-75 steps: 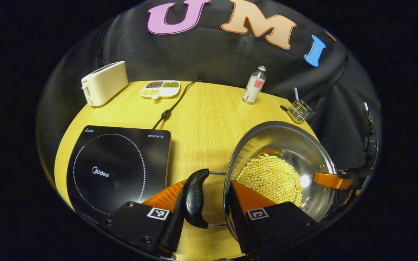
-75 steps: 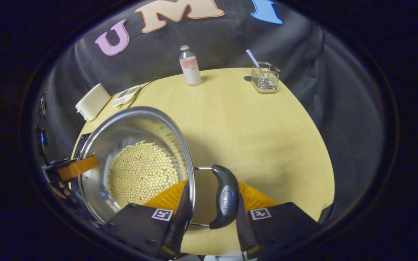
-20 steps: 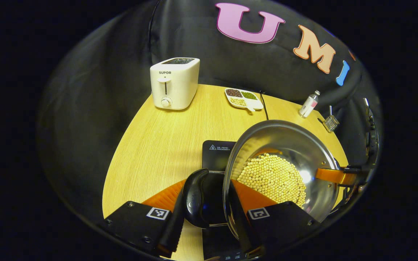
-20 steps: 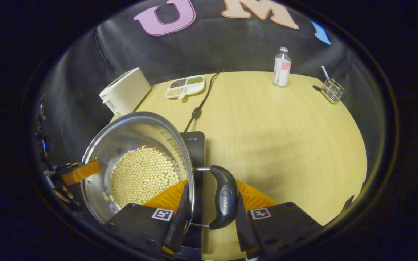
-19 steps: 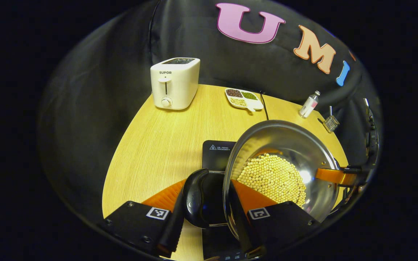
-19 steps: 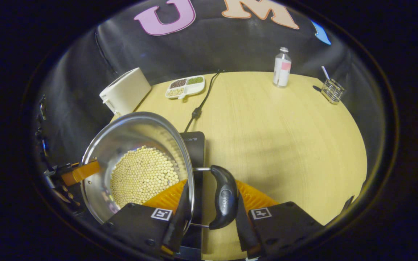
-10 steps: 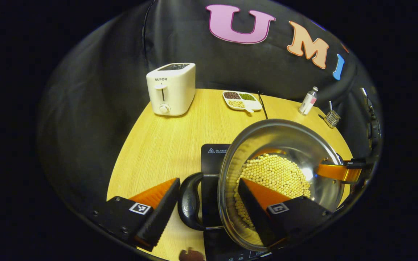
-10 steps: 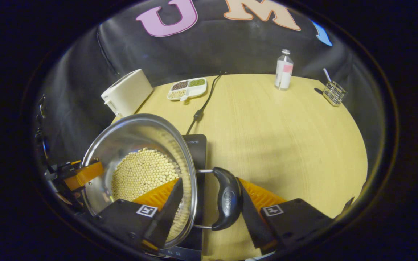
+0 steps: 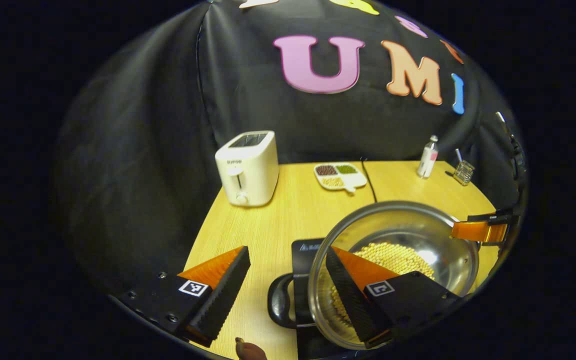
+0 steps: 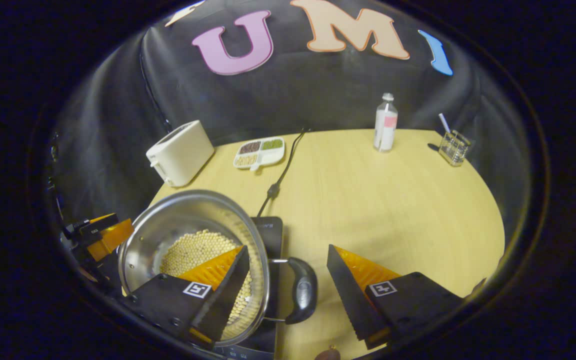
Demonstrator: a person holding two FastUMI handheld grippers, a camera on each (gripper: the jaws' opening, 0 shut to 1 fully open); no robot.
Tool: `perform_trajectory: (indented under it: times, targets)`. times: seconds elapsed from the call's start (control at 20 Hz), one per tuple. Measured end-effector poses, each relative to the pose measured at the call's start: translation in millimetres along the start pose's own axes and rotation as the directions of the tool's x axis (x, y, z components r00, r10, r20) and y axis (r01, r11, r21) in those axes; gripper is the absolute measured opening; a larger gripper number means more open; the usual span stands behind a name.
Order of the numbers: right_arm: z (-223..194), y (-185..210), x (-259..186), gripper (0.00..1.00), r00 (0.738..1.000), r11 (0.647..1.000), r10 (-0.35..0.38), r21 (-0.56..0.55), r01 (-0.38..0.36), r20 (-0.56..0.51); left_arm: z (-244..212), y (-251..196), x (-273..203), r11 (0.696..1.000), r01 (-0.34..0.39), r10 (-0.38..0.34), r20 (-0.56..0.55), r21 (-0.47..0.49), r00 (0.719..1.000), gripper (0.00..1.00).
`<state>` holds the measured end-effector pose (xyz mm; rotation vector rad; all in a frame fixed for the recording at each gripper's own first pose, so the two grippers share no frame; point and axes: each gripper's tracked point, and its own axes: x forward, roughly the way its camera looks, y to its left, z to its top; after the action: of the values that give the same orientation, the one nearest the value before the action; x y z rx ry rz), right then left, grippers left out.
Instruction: First push the handle of the pot to place it horizontally, then grasp the pot with both hands and set it on the induction cooktop.
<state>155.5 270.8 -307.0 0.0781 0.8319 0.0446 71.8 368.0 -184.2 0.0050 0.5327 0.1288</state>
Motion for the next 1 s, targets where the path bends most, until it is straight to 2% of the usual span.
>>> perform_trajectory:
  times: [0.15,0.35,0.5,0.6,0.65,0.75,0.85,1.0]
  targets:
    - [42,-1,-34,0.98,0.990,0.998,0.055,0.011,-0.057,0.133,54,-26,-19,1.000,0.006,-0.010,0.162,0.025,0.987,0.97]
    - [95,-20,-103,0.95,0.943,0.992,0.125,-0.023,-0.124,0.307,124,-84,-69,0.997,0.037,-0.056,0.331,0.062,0.942,0.96]
    - [126,-51,-154,0.98,0.898,0.988,0.152,-0.044,-0.147,0.413,161,-144,-103,0.993,0.117,-0.109,0.423,0.006,0.900,0.96]
    - [139,-78,-190,0.94,0.869,0.986,0.166,-0.058,-0.157,0.467,174,-181,-131,0.988,0.150,-0.113,0.466,-0.043,0.877,0.96]
    - [146,-91,-206,0.97,0.849,0.985,0.171,-0.065,-0.160,0.500,181,-197,-144,0.985,0.161,-0.115,0.485,-0.055,0.867,0.96]
    - [161,-113,-242,0.97,0.791,0.984,0.180,-0.092,-0.155,0.585,188,-224,-169,0.988,0.148,-0.100,0.520,-0.052,0.849,0.94]
    - [170,-141,-273,0.94,0.735,0.988,0.155,-0.117,-0.103,0.661,196,-249,-194,0.991,0.118,-0.065,0.570,-0.057,0.819,0.96]
    - [166,-167,-315,0.96,0.661,0.983,0.156,-0.183,-0.028,0.734,191,-301,-223,0.982,0.167,-0.082,0.610,-0.084,0.788,0.94]
